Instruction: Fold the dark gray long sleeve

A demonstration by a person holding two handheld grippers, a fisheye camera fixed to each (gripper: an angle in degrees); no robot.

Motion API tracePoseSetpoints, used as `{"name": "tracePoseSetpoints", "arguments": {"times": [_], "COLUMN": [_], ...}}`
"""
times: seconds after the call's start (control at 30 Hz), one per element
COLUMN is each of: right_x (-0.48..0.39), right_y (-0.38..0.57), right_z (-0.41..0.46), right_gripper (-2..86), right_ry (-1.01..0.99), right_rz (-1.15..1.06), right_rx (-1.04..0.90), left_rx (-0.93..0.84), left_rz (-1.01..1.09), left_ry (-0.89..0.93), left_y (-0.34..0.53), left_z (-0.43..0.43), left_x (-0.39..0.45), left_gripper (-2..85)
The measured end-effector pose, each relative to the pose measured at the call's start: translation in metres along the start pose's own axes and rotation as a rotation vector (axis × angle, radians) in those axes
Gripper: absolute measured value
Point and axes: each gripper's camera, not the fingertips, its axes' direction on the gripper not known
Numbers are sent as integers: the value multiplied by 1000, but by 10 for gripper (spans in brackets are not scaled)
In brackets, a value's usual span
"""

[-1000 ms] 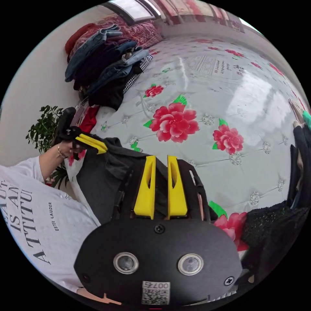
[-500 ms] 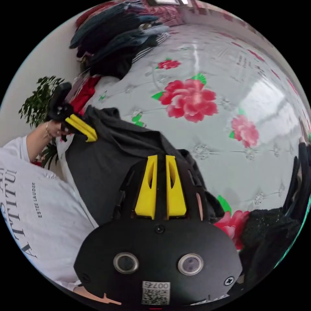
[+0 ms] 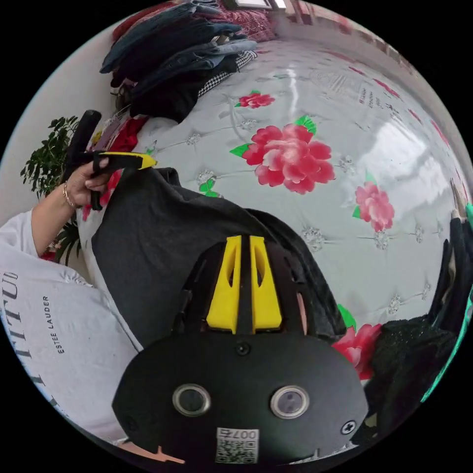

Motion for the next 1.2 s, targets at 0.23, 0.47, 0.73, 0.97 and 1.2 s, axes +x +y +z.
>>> {"name": "tracePoseSetpoints", "arguments": {"times": [0.23, 0.47, 0.73, 0.97, 1.2], "right_x": [69, 87, 72, 77, -71], "right_y": [63, 243, 320, 245, 91], "right_z": [-54, -59, -23, -41, -95], "right_gripper": [54, 74, 70, 26, 15], "right_ry": [-229, -355, -513, -579, -474], "right_rz": [398, 829, 1009, 762, -56], "right_rx": [284, 344, 347, 387, 256], "left_rx": [150, 234, 214, 218, 274], "left_rz": [-130, -365, -513, -576, -594], "left_ry": [-45, -132, -86, -18, 4], "left_y": [95, 229, 317, 346, 378], "left_z": [-44, -70, -57, -48, -58], "left_x": [-3, -9, -8, -26, -47], "left_gripper": [8, 31, 48, 59, 61]}}
